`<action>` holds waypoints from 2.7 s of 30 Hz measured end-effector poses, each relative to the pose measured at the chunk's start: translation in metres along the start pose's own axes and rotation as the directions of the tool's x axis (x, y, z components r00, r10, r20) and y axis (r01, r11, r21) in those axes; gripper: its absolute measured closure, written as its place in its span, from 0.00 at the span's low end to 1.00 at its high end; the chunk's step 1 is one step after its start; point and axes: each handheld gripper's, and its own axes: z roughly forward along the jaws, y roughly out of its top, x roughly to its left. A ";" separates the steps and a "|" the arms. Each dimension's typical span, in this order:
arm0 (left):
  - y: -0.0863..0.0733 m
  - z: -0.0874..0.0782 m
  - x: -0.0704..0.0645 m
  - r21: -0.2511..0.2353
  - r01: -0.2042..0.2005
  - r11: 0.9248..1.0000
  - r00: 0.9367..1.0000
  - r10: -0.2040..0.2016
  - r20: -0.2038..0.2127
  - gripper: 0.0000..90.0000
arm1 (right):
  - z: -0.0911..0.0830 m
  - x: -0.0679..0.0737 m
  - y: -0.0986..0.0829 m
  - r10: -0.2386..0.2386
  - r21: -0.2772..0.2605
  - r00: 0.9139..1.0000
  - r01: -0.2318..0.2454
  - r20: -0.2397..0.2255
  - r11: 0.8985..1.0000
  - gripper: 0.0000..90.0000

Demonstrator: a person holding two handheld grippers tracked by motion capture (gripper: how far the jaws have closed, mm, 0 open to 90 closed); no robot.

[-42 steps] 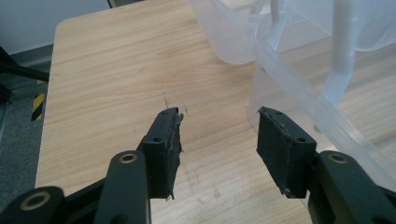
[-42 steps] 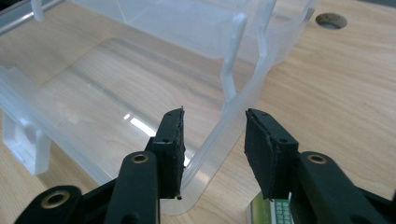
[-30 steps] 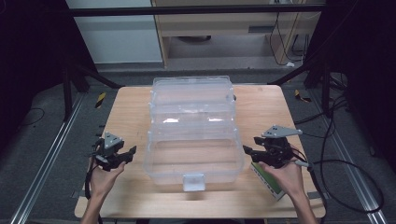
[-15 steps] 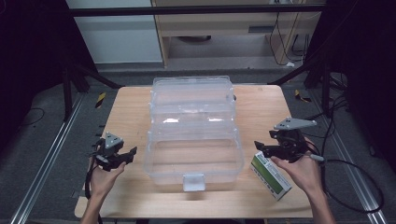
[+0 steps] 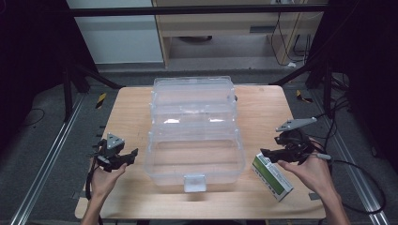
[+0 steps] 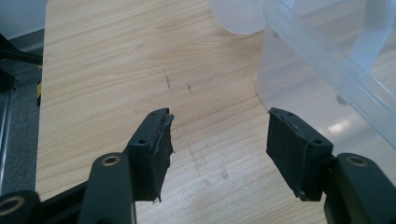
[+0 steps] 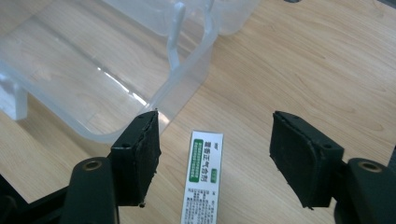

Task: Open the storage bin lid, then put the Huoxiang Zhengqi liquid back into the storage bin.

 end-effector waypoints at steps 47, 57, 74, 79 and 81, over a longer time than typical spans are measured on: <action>0.001 0.002 -0.002 0.017 -0.025 1.000 1.000 0.025 -0.005 0.43 | 0.005 -0.004 -0.014 -0.001 0.210 1.000 0.007 -0.028 0.978 0.39; -0.001 0.004 0.002 0.026 -0.010 1.000 1.000 0.010 -0.008 0.42 | 0.013 -0.001 -0.014 -0.007 0.265 0.999 0.019 -0.048 0.964 0.40; -0.001 0.005 0.002 0.036 -0.011 0.999 1.000 0.011 -0.013 0.41 | 0.022 0.000 -0.016 0.003 0.360 0.999 0.016 -0.052 0.933 0.45; -0.002 0.007 0.002 0.046 -0.016 0.999 1.000 0.017 -0.017 0.41 | 0.025 0.002 -0.016 0.000 0.377 0.999 0.020 -0.053 0.926 0.45; -0.002 0.007 0.001 0.046 -0.016 0.999 1.000 0.017 -0.014 0.41 | 0.028 0.003 -0.017 -0.001 0.386 0.998 0.022 -0.055 0.922 0.45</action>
